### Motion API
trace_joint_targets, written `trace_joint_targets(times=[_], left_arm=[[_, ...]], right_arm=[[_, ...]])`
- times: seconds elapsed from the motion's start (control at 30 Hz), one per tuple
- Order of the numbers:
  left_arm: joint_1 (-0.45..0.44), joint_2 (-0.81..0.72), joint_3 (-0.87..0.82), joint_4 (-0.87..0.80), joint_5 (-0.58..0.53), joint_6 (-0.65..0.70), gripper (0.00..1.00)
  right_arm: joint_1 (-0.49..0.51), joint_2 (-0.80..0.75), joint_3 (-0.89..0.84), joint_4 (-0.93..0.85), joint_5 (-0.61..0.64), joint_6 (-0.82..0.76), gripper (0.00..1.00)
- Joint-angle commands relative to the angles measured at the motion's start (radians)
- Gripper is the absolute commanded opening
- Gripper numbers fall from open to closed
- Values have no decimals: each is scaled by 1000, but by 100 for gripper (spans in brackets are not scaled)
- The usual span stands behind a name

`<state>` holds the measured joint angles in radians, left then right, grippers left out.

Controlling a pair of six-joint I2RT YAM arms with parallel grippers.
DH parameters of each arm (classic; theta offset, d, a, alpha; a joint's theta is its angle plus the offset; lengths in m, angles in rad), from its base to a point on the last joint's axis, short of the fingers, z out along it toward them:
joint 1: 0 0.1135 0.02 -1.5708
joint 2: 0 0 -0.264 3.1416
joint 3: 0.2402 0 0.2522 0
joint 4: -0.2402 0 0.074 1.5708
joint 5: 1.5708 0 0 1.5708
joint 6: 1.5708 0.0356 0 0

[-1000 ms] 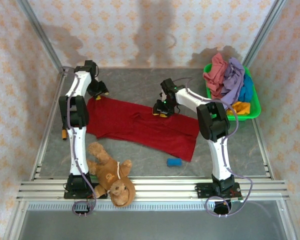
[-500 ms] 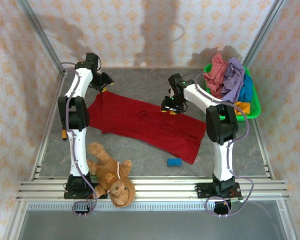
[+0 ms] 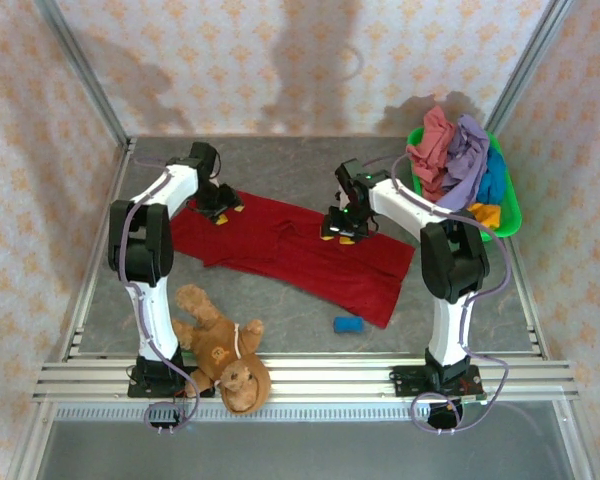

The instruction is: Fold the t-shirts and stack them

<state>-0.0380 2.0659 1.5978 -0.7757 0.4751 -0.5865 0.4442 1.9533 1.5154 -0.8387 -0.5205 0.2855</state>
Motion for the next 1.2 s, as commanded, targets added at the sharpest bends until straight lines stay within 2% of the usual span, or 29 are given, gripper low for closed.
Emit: trace_joint_targets(times=[0.0, 0.13, 0.27, 0.47, 0.6, 0.7, 1.0, 1.07, 1.17], left_arm=[[-19, 1, 0, 18, -19, 5, 50], [-29, 7, -61, 40, -19, -1, 52], [-30, 81, -22, 38, -12, -1, 52], [-38, 215, 151, 1, -3, -15, 52], [-40, 360, 328, -64, 51, -4, 53], [-40, 418, 439, -51, 62, -15, 53], [-40, 452, 726, -4, 95, -76, 54], [-39, 432, 729, -8, 105, -79, 54], [-41, 353, 628, 25, 100, -77, 54]], right_arm=[[-2, -60, -13, -26, 4, 7, 47], [-2, -71, -59, 2, -5, 20, 47], [-1, -71, -86, 24, -25, 30, 47], [-1, -80, -84, 6, -15, 15, 47], [2, -85, -100, 13, -24, 23, 46], [12, -82, -107, 22, -43, 28, 46], [73, 13, -70, 32, -79, 23, 46], [81, 20, -61, 33, -85, 26, 46], [88, 35, -62, 47, -102, 37, 46]])
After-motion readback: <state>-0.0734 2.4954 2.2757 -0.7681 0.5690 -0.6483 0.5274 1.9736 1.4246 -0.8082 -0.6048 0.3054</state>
